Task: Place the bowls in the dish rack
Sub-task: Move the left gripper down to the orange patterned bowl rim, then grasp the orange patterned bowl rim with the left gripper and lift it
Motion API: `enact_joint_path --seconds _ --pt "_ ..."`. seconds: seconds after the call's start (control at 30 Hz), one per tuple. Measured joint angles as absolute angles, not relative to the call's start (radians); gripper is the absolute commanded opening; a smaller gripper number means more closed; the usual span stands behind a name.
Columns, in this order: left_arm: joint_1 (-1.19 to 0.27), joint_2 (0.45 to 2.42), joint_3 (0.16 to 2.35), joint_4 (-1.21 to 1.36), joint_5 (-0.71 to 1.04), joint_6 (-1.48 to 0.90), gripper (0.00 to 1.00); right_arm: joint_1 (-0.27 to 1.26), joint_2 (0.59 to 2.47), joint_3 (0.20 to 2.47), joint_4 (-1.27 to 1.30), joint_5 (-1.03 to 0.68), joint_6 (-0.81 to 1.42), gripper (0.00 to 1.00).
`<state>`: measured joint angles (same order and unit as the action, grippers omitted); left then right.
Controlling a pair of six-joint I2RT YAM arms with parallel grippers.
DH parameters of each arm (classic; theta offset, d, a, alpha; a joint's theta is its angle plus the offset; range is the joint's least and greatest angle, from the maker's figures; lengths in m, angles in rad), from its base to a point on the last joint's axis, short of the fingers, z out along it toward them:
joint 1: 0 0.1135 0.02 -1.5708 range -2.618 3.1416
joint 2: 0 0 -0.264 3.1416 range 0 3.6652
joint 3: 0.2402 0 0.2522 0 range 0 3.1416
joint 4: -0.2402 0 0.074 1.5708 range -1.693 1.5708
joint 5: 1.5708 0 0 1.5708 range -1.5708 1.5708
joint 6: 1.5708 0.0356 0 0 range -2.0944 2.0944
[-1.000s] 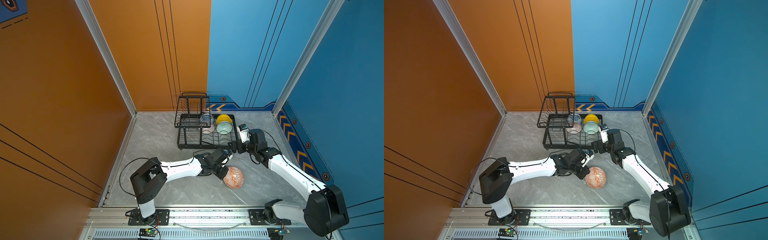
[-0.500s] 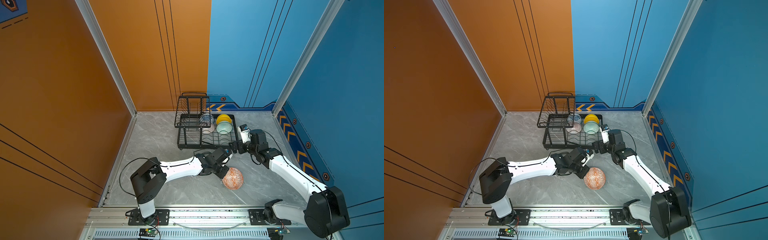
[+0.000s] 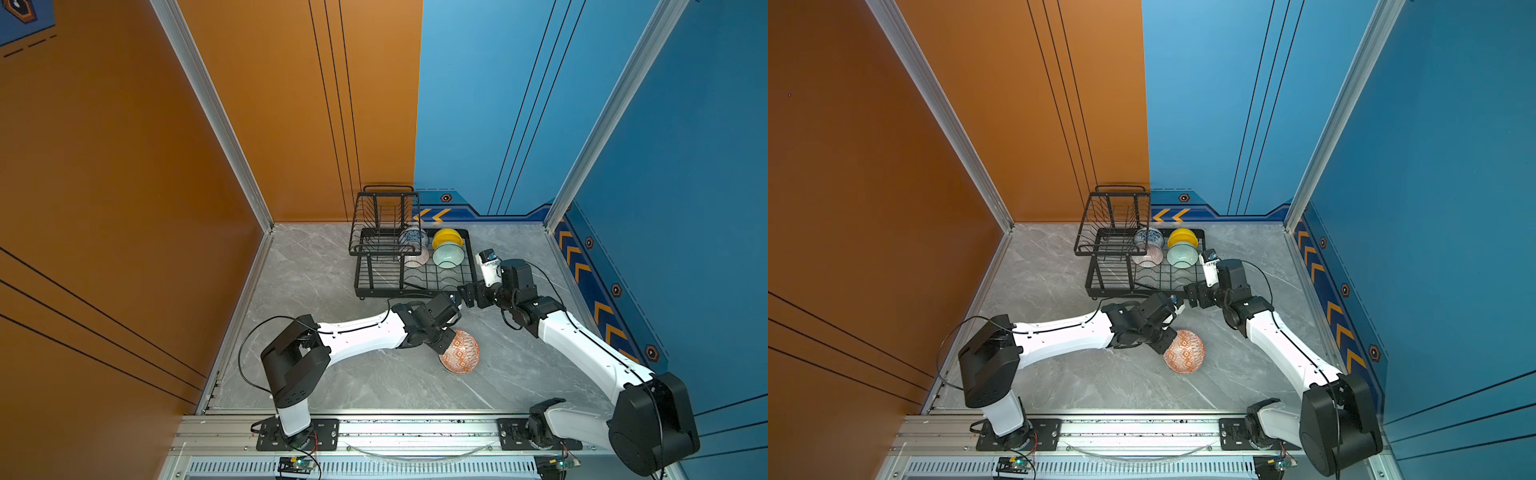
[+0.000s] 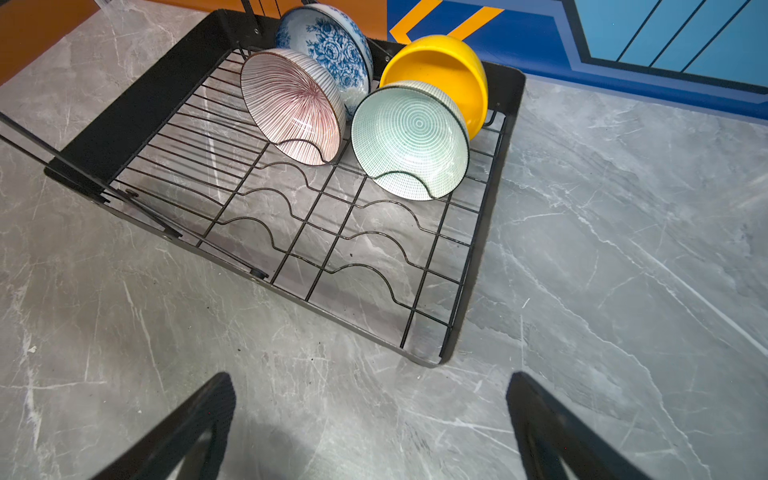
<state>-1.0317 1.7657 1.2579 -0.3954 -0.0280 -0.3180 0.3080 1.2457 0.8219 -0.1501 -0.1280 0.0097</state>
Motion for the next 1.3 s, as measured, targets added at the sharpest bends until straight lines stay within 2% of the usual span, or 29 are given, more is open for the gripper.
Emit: enact_joint_path --seconds 0.13,0.3,0.37,0.57,0.77,1.13,1.3 --pt "-1.032 1.766 1.272 -0.423 -0.059 -0.311 0.0 0.307 1.245 0.821 -0.15 -0.128 0.01 1.0" --pt "-1.034 1.766 1.273 -0.429 -0.06 -0.287 0.2 0.307 1.245 0.821 -0.15 -0.128 0.016 1.0" --pt "-1.034 1.766 1.273 -0.435 -0.06 -0.28 0.24 0.307 1.245 0.821 -0.15 -0.129 0.017 1.0" --pt "-1.034 1.767 1.275 -0.44 -0.054 -0.277 0.28 0.307 1.245 0.821 -0.15 -0.132 0.02 1.0" --pt "-1.034 1.804 1.306 -0.442 -0.041 -0.278 0.26 0.305 1.245 0.821 -0.15 -0.136 0.02 1.0" --pt "-1.034 1.832 1.319 -0.445 -0.025 -0.285 0.05 0.299 1.245 0.82 -0.15 -0.136 0.02 1.0" --pt "-1.034 1.832 1.319 -0.451 -0.022 -0.284 0.0 0.299 1.245 0.82 -0.15 -0.136 0.02 1.0"
